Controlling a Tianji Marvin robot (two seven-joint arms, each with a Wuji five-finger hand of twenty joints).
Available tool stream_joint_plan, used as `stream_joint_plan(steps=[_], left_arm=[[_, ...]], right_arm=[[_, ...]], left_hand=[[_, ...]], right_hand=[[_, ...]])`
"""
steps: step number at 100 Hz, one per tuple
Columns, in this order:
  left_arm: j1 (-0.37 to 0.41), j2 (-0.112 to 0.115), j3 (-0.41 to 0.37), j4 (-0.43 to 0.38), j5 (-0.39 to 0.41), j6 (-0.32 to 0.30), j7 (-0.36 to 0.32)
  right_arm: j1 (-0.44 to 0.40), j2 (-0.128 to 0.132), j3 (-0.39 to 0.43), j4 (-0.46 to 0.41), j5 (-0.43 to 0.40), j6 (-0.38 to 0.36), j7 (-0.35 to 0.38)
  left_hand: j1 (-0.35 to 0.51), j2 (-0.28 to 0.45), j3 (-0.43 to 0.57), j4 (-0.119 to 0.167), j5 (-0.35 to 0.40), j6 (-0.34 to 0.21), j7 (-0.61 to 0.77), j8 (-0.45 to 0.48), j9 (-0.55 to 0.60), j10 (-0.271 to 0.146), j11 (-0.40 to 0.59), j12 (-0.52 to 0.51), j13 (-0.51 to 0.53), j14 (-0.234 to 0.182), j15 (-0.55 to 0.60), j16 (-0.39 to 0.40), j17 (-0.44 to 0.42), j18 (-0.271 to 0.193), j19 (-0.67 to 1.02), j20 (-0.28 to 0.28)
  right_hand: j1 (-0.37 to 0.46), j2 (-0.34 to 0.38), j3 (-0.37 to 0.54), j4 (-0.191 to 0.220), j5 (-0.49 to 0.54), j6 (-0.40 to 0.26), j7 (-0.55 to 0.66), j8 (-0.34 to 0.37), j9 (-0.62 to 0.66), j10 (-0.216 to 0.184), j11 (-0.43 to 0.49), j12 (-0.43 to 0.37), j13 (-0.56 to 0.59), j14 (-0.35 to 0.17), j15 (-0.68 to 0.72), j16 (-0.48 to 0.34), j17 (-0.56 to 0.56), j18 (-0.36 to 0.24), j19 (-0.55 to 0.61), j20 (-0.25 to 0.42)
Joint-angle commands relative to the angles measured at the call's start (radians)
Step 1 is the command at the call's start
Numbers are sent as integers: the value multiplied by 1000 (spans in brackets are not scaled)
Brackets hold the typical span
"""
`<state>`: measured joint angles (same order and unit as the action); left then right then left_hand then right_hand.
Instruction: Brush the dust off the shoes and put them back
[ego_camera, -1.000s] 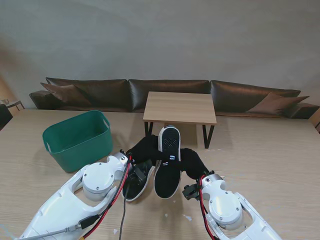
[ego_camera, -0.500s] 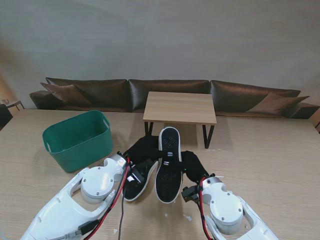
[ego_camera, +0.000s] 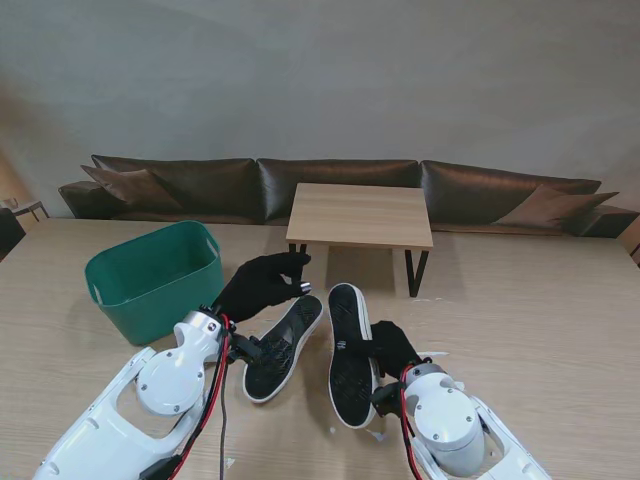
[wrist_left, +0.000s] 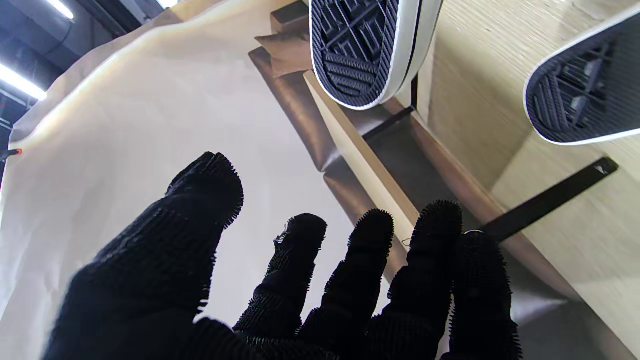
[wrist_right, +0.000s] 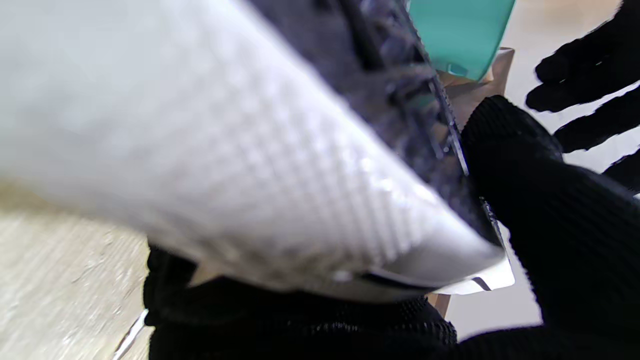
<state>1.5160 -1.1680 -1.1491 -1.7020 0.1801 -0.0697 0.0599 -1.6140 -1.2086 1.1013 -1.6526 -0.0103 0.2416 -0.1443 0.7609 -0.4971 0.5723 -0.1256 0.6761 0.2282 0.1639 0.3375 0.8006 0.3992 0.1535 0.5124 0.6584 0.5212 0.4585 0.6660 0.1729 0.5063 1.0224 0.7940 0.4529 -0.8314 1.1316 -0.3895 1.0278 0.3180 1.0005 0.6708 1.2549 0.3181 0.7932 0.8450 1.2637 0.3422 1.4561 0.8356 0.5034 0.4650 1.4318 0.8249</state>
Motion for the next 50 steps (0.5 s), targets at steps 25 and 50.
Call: stream_joint_plan(steps=[25,50], left_arm=[[71,2,-22,-6,47,-41,36],[86,-1,-27,0,50,-57,56]], right_arm=[[44,-38,-54,62,-61,69,-81],[80,-57,-73,113,-89,128,-129]], left_hand=[[19,40,-25,41,22,-17,7,11,-1,10,1,-6,-24,18,1,-3,-15,-28,-35,3],[23,46,-35,43,27,-18,8,13,3,13,2,-6,-20,19,6,-1,-12,-28,-37,7]], right_hand=[[112,129,199,60,38,-58,61,-9,55,-46,46,11,38,-102,13,-1,330,-14,73,34],[58,177,160,72,-1,-80,-3,-104,-5,-61,77,8,38,-101,23,-6,304,-36,140,55]])
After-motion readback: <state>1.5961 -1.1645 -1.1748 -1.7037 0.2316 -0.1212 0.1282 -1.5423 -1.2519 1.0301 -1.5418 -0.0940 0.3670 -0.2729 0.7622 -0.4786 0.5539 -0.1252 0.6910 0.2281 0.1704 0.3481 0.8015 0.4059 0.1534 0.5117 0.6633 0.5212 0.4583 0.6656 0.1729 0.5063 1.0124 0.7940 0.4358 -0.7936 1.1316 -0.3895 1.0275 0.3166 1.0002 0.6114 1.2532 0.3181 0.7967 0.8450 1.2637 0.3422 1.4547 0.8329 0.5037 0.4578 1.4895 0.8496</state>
